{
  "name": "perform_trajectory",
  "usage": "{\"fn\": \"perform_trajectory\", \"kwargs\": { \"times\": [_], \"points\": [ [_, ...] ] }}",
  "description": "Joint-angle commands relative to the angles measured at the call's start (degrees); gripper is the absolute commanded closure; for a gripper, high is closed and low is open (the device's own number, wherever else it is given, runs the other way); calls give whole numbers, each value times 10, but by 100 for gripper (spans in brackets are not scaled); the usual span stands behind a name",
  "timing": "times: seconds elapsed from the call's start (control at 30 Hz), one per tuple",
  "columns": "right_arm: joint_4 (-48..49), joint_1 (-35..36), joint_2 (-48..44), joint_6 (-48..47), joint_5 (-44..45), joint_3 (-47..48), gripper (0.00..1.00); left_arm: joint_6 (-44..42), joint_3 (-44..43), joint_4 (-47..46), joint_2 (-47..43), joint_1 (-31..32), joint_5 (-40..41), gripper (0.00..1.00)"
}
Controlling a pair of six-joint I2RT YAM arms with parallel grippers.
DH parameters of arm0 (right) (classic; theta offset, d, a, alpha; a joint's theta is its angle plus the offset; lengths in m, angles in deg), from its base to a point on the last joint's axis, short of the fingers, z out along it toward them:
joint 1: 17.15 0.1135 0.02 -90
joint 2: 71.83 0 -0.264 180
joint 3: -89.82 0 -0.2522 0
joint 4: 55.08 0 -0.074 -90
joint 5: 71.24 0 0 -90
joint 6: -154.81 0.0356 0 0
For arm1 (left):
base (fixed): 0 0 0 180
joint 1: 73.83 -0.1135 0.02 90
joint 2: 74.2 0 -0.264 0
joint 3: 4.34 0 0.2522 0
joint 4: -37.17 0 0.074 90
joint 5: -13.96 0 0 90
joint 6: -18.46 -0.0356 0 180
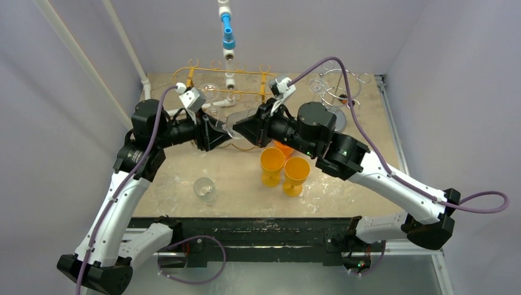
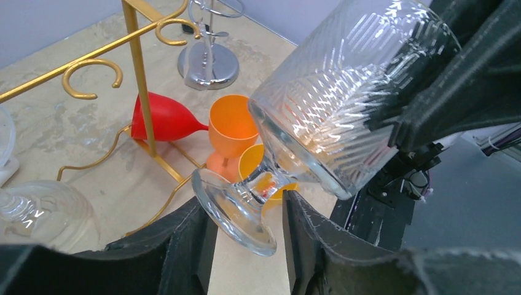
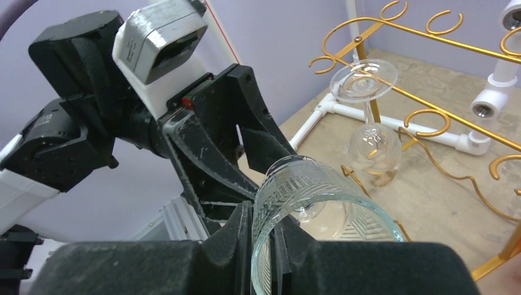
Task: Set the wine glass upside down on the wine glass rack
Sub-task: Turn the wine glass upside down at the wine rack.
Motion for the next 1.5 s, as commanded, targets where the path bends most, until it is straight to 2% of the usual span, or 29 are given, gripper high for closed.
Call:
{"fn": "perform_trajectory", "kwargs": {
  "times": [0.0,0.1,0.17,0.23,0.27,0.33,0.4,0.5,0.77,0.97,1.13,1.27,1.4,1.47],
  "points": [
    [132,7,-18,10,-38,-30,100,23,1,-37,13,0,-7,60],
    [166,14,-29,9,-48,-57,100,16,-5,-33,16,0,-2,72],
    [179,18,-36,9,-59,-73,100,5,-13,-28,16,0,10,85],
    [185,21,-40,12,-72,-86,100,-8,-22,-22,17,0,21,92],
    [188,21,-42,16,-78,-95,99,-15,-27,-20,17,0,26,94],
    [194,22,-47,28,-87,-113,88,-38,-44,-16,20,0,40,100],
    [194,22,-50,45,-92,-129,65,-67,-61,-10,23,0,52,100],
    [192,22,-52,70,-98,-146,50,-131,-81,-9,21,0,49,100],
    [159,22,-71,97,-71,-167,37,-275,-86,4,-5,0,63,100],
    [120,22,-91,109,-72,-174,27,-343,-73,-6,-29,0,86,100],
    [81,22,-95,109,-72,-167,22,-385,-69,-22,-36,0,102,100],
    [1,21,-92,86,-85,-132,17,-440,-63,-42,-41,0,123,100],
    [-97,21,-95,38,-82,-72,2,-542,-49,-55,-57,0,115,100],
    [-131,20,-96,15,-67,-45,1,-608,-35,-57,-70,0,87,100]
  ]
}}
